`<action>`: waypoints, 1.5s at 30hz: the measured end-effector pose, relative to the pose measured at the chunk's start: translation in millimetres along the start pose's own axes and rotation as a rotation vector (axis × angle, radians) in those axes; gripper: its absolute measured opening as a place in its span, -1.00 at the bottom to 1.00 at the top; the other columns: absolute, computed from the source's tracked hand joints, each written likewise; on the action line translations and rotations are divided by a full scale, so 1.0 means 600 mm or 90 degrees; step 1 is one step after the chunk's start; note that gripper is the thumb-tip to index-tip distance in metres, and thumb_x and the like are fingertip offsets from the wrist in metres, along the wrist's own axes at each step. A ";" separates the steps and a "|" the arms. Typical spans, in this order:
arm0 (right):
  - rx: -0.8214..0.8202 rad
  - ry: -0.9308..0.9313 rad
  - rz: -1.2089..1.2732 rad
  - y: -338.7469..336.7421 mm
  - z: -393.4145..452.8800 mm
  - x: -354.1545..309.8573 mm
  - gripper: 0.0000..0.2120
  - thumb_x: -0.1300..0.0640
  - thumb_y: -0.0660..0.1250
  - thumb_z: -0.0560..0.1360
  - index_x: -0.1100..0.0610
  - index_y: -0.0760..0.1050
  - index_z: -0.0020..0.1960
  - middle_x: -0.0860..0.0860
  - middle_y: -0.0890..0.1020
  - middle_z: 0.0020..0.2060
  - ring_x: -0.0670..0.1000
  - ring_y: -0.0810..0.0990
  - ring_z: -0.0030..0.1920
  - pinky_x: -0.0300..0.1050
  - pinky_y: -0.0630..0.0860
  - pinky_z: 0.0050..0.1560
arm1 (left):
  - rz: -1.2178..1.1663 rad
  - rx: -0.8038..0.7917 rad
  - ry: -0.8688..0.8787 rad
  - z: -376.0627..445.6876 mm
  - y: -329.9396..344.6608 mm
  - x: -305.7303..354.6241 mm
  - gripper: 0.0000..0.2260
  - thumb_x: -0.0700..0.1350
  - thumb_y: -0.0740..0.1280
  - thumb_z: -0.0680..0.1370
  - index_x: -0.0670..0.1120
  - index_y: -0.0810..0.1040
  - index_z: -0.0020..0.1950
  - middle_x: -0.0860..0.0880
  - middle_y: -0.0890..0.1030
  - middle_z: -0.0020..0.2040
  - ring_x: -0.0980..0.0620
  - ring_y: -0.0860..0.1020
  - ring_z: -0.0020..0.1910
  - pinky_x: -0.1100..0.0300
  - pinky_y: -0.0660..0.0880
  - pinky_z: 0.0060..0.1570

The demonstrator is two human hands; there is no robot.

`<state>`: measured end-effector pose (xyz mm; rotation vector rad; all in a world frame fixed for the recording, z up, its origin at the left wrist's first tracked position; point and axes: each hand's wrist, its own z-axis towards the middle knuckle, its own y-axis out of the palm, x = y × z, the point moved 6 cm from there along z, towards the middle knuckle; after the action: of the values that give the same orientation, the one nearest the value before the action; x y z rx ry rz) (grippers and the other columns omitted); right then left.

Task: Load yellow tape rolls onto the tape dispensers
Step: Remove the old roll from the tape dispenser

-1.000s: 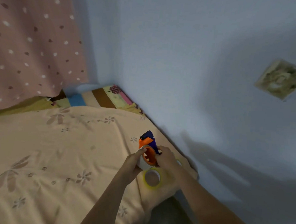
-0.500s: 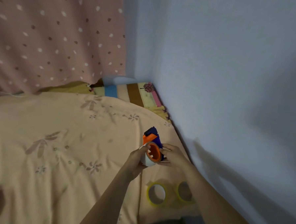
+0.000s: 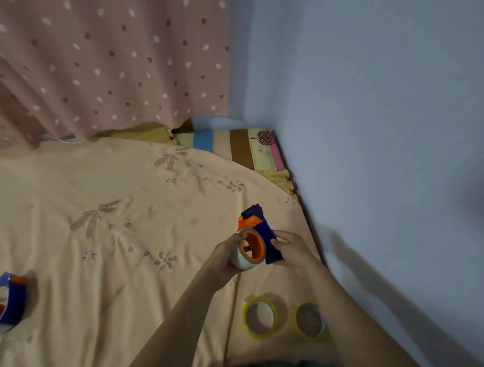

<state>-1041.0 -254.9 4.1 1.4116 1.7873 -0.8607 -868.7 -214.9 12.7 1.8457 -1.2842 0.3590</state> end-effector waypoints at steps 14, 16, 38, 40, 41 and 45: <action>-0.090 -0.134 -0.225 0.108 -0.045 -0.051 -0.04 -0.50 0.29 0.34 -0.14 0.05 0.59 -0.11 0.34 0.48 -0.01 0.39 0.44 0.02 0.47 0.37 | 0.030 -0.135 0.075 -0.030 0.020 0.042 -0.57 0.05 0.35 0.60 -0.05 0.46 0.43 -0.20 0.59 0.34 -0.16 0.59 0.28 -0.07 0.54 0.25; -0.091 -0.147 -0.229 0.115 -0.042 -0.049 -0.05 -0.35 0.42 0.36 -0.12 0.05 0.59 -0.11 0.33 0.47 -0.01 0.37 0.45 0.03 0.42 0.42 | 0.005 -0.113 0.059 -0.027 0.012 0.038 -0.55 0.18 0.18 0.66 -0.04 0.47 0.44 -0.18 0.58 0.38 -0.15 0.55 0.35 -0.08 0.50 0.32; 0.126 0.095 -0.118 0.033 0.046 0.054 -0.25 -0.03 0.57 0.37 -0.01 0.29 0.45 0.04 0.46 0.32 0.12 0.52 0.21 0.12 0.65 0.10 | 0.046 0.314 0.134 -0.014 -0.169 0.041 -0.73 -0.01 0.36 0.61 -0.04 0.44 0.26 -0.03 0.59 0.07 -0.07 0.58 0.07 -0.01 0.57 -0.05; 0.118 0.097 -0.268 0.038 0.066 0.078 -0.19 -0.05 0.56 0.38 0.02 0.22 0.49 0.12 0.43 0.35 0.21 0.50 0.27 0.07 0.57 0.20 | 0.054 0.323 0.132 -0.009 -0.185 0.039 -0.72 -0.04 0.38 0.60 -0.05 0.45 0.26 -0.09 0.59 0.15 -0.12 0.58 0.13 -0.06 0.57 0.01; 0.098 0.096 -0.333 0.046 0.076 0.088 -0.16 -0.05 0.56 0.37 0.03 0.19 0.50 0.16 0.39 0.36 0.23 0.50 0.29 0.01 0.53 0.21 | 0.057 0.332 0.132 -0.007 -0.192 0.039 -0.73 -0.07 0.39 0.60 -0.06 0.45 0.26 -0.12 0.59 0.20 -0.14 0.57 0.16 -0.10 0.57 0.04; 0.053 0.091 -0.493 0.079 0.107 0.119 -0.07 -0.02 0.56 0.34 -0.01 0.11 0.55 0.16 0.31 0.34 0.28 0.47 0.29 0.08 0.48 0.30 | 0.069 0.364 0.111 0.000 -0.222 0.034 -0.68 -0.15 0.41 0.58 -0.09 0.45 0.30 -0.16 0.54 0.30 -0.16 0.54 0.20 -0.25 0.52 0.23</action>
<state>-999.1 -262.2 -94.0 0.8135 2.4806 -1.2430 -743.7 -211.2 -37.0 2.1477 -1.2439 1.0085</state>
